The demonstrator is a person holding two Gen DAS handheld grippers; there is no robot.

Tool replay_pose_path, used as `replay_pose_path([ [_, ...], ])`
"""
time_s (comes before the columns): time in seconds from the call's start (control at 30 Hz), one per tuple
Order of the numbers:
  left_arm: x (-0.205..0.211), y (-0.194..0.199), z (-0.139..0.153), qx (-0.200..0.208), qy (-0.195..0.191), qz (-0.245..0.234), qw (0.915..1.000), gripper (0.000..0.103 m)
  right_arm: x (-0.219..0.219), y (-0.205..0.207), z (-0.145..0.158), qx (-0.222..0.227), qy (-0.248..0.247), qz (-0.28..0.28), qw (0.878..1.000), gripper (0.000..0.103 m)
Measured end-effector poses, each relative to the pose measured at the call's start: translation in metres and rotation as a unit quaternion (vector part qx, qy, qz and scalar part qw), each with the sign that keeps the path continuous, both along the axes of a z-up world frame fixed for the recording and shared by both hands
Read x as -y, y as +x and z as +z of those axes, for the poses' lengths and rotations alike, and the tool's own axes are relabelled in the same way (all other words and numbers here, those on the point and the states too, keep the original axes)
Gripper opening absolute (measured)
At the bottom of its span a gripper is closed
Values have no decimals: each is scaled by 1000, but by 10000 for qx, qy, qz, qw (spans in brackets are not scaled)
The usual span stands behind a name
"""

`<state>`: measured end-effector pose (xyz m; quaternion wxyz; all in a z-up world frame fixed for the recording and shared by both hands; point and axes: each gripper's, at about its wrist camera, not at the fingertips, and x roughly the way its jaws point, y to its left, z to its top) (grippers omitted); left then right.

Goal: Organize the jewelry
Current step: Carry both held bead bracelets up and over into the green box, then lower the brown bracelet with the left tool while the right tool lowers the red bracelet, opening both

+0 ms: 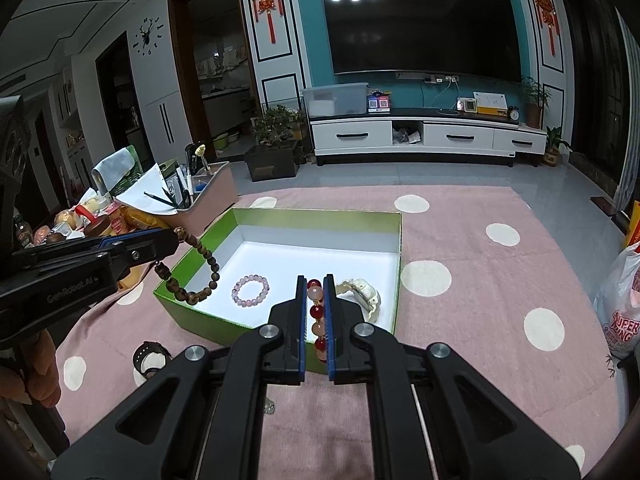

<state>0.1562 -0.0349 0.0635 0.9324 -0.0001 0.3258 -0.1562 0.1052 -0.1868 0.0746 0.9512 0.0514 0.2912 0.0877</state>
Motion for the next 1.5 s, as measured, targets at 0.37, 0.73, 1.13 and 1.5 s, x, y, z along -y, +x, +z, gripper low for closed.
replay_pose_path([
  [0.37,5,29,-11,-146,119,103,9998,11,2,21,-6,-86,71,-73,9999,7],
  [0.73,11,57,-27,-341,210,197,9990,11,1,49,-16,-209,40,-150,9997,7],
  [1.13,15,77,-50,-662,315,291,9969,11,1,69,-37,-539,-6,-181,9984,7],
  [1.5,15,88,-66,-842,497,380,9945,11,-2,80,-54,-804,-116,-198,9965,7],
])
